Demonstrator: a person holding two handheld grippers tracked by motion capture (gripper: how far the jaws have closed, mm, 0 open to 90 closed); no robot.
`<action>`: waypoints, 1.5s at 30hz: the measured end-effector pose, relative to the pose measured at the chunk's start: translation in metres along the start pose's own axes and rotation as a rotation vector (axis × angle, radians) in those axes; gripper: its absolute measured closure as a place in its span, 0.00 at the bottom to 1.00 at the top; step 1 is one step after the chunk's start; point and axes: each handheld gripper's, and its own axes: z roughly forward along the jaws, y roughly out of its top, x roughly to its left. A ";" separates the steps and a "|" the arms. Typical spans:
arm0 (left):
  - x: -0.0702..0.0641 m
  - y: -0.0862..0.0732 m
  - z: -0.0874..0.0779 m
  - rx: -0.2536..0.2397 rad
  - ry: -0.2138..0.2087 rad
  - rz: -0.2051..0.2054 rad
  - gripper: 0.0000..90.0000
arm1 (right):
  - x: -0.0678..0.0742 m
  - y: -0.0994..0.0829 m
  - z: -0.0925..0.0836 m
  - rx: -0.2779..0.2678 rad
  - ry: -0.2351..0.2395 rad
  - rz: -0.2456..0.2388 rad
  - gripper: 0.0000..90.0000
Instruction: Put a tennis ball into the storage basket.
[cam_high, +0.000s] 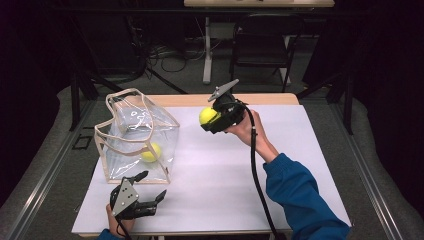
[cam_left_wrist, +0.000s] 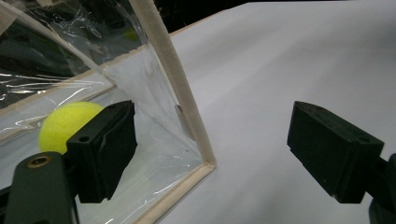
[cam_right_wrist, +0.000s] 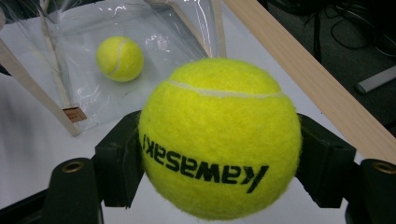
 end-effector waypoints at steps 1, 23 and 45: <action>0.000 0.000 -0.001 0.000 0.000 0.002 0.18 | 0.001 0.001 0.000 -0.001 0.001 -0.005 0.29; 0.001 0.000 0.000 -0.004 -0.001 -0.002 0.18 | 0.005 0.021 0.008 -0.017 0.015 -0.025 0.29; 0.001 0.000 -0.001 -0.007 0.000 -0.002 0.18 | 0.007 0.039 0.007 -0.054 0.026 -0.032 0.29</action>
